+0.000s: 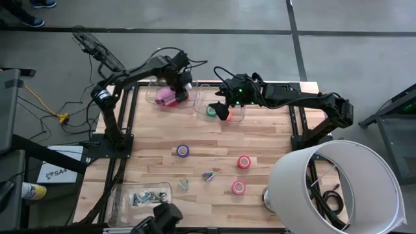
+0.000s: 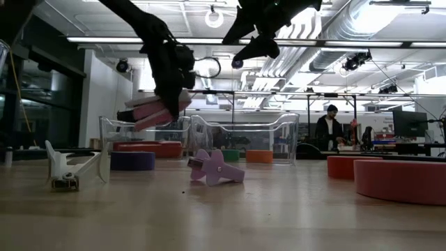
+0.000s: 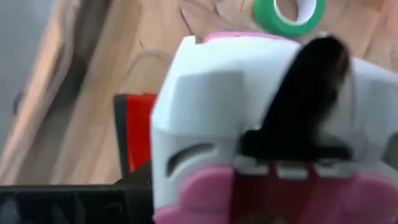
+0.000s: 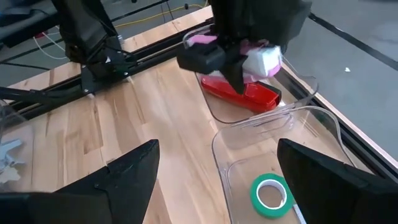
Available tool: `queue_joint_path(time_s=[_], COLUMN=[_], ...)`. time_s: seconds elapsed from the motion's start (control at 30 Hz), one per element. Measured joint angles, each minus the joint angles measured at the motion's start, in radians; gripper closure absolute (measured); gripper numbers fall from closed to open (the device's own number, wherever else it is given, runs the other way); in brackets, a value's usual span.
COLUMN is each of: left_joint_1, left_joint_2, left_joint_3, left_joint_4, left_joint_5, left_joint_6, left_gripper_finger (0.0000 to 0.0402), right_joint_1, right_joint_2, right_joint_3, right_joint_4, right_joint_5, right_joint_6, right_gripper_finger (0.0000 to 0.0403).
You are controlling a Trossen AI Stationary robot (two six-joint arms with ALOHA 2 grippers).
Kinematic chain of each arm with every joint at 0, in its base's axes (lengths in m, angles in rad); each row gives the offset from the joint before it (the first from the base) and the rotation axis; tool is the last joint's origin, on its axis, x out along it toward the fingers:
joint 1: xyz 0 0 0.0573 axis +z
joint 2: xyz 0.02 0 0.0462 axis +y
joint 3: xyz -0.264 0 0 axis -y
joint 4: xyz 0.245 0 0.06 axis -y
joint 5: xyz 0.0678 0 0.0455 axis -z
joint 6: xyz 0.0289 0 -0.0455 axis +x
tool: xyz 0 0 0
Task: Pick and place Stapler, Stapler remover, tape
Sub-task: Put the pink stapler into the top left transparent bin
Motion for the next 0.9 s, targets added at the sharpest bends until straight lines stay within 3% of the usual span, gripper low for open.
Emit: queue_joint_path(time_s=[0.23, 0.47, 0.9], left_joint_1=[0.0, 0.0, 0.0], left_joint_2=[0.036, 0.069, 0.093], left_joint_3=[0.0, 0.0, 0.0], left_joint_4=[0.002, -0.054, -0.071], left_joint_5=[-0.008, -0.095, -0.108], left_joint_6=[-0.042, -0.023, -0.026], left_gripper_finger=[0.0257, 0.0257, 0.0257], right_joint_1=[0.0, 0.0, 0.0], right_joint_2=[0.0, 0.0, 0.0], right_joint_3=[0.0, 0.0, 0.0], right_joint_4=[-0.002, -0.002, -0.002], right_joint_5=[0.017, 0.037, 0.053], right_joint_6=[0.015, 0.019, 0.034], right_gripper_finger=[0.0086, 0.0086, 0.0087])
